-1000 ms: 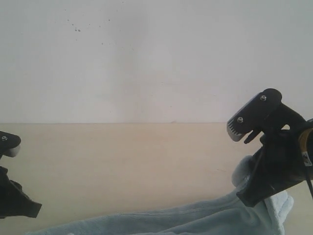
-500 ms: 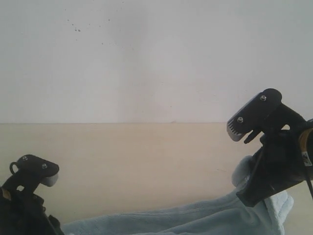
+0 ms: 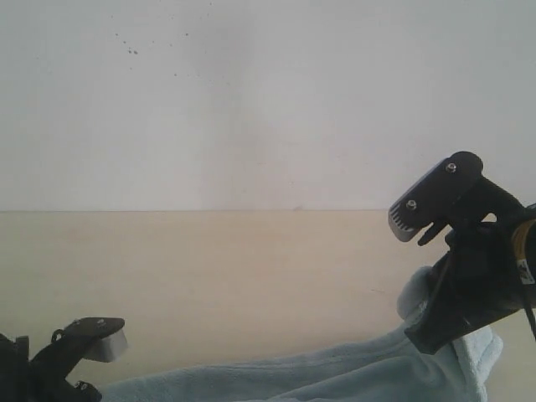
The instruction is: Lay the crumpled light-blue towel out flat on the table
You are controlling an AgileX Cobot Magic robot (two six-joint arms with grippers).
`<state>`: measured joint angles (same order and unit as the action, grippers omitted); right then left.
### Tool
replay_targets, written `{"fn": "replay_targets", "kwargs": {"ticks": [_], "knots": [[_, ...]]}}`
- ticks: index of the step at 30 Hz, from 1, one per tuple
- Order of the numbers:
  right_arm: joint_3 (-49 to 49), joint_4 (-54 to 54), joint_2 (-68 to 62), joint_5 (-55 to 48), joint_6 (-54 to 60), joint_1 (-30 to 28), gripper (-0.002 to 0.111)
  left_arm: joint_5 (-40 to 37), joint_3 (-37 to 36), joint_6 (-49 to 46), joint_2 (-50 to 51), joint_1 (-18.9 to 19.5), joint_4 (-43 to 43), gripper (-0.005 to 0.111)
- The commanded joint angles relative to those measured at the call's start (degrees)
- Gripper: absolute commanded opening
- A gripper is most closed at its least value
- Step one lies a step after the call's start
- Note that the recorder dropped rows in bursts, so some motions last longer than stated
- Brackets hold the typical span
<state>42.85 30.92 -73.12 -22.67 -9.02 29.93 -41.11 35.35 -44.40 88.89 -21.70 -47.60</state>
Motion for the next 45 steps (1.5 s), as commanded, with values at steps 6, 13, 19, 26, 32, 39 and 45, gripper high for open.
{"fn": "replay_targets", "kwargs": {"ticks": [6, 13, 19, 26, 32, 39, 45], "knots": [[0.4, -1.1, 0.5, 0.4, 0.0, -0.3, 0.007, 0.6, 0.3, -8.0, -13.4, -0.3, -9.0, 0.04], [0.4, -2.0, 0.5, 0.2, 0.0, -0.3, 0.007, 22.3, 0.3, -1.4, -16.2, -0.2, 2.8, 0.04], [0.4, -2.1, 0.5, 0.2, 0.0, -0.3, 0.007, 24.7, 0.3, 7.0, -10.3, 2.1, 14.4, 0.04], [0.4, -2.0, 0.5, 0.7, 0.0, -0.3, 0.007, 22.8, 0.3, 8.2, -5.4, 6.3, 17.3, 0.04], [0.4, -2.0, 0.5, 0.7, 0.0, -0.3, 0.007, 20.7, 0.1, 12.0, -4.5, 9.2, 25.1, 0.04], [0.4, -2.8, 0.5, 0.7, 0.0, -0.3, 0.007, 19.8, 0.0, 12.6, -4.4, 10.9, 26.5, 0.04], [0.4, -3.3, 0.5, 1.0, 0.0, -0.3, 0.007, 19.2, 0.0, 12.6, -4.3, 10.8, 26.4, 0.042]]}}
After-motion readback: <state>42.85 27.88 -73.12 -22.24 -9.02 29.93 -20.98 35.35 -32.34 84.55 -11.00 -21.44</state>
